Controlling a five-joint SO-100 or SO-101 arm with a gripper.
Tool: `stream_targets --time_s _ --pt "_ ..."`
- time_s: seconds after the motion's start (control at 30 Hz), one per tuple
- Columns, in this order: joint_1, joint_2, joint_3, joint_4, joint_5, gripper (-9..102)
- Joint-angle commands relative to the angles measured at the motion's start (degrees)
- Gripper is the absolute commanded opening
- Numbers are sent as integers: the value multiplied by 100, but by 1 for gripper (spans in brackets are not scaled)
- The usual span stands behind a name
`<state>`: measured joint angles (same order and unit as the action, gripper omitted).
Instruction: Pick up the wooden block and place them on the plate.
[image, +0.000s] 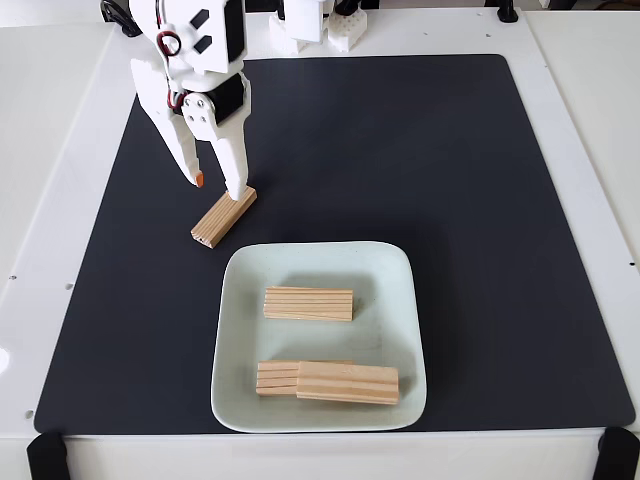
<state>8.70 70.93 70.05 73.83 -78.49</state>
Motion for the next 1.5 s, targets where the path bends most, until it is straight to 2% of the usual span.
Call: stream_targets --time_s 0.0,0.1,0.6,0.8,1.47 --pt "62 70 35 9 -35 33" --pt "70 62 105 -9 -35 36" --pt "114 -44 457 -79 -18 36" --pt "141 -220 457 -466 -18 36" --pt "141 -466 387 -483 -18 36"
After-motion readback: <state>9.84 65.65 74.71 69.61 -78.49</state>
